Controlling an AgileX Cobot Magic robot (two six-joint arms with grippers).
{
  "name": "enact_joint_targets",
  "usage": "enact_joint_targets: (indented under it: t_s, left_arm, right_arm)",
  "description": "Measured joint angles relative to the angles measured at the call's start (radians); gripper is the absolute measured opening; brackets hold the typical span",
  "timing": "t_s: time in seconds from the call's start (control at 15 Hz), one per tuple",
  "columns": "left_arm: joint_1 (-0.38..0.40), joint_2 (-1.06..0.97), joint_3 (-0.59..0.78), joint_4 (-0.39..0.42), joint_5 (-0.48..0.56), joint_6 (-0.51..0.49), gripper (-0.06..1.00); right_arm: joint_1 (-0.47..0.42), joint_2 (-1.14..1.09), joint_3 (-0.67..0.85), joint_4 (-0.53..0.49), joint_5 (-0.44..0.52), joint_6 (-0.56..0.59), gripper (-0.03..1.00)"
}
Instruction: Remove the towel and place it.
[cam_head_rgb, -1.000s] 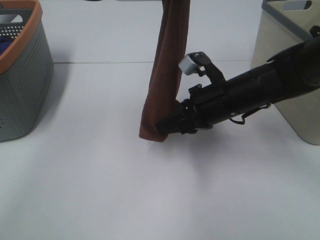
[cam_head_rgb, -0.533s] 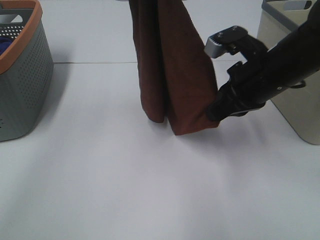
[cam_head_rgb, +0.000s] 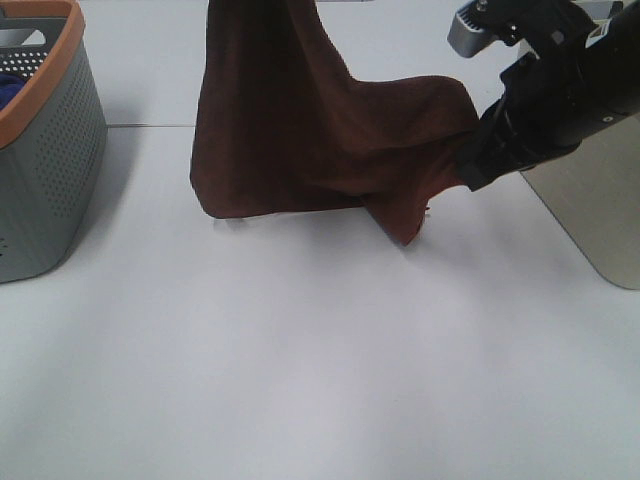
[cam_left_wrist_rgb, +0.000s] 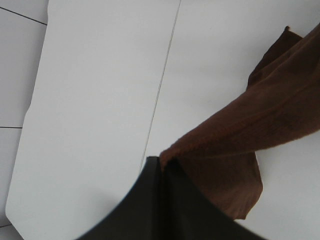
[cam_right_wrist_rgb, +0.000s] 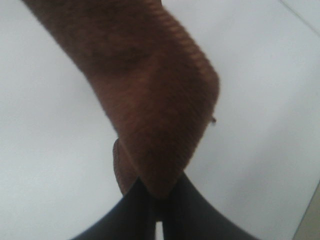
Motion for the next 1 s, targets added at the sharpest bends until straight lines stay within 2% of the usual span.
enact_joint_targets:
  t_s: [0.13, 0.27, 0.6, 0.73, 0.87, 1.0]
  left_arm:
    - [0.044, 0.037, 0.000, 0.000, -0.035, -0.023, 0.00]
    - [0.079, 0.065, 0.003, 0.002, -0.095, -0.056, 0.00]
    - [0.166, 0.148, 0.003, 0.000, -0.397, -0.076, 0.00]
    - [0.215, 0.189, 0.003, 0.032, -0.571, -0.076, 0.00]
    - [0.263, 0.192, 0.003, 0.055, -0.658, -0.076, 0.00]
    - [0.294, 0.190, 0.003, 0.062, -0.686, -0.076, 0.00]
  right_arm:
    - [0.000, 0.025, -0.038, -0.016, -0.046, -0.008, 0.00]
    - [0.000, 0.094, -0.082, -0.023, -0.052, -0.015, 0.00]
    - [0.000, 0.322, -0.378, -0.140, -0.118, -0.018, 0.00]
    - [-0.005, 0.423, -0.554, -0.160, -0.115, -0.018, 0.00]
    - [-0.025, 0.488, -0.694, -0.162, -0.092, -0.018, 0.00]
    - [-0.047, 0.507, -0.763, -0.163, -0.085, -0.018, 0.00]
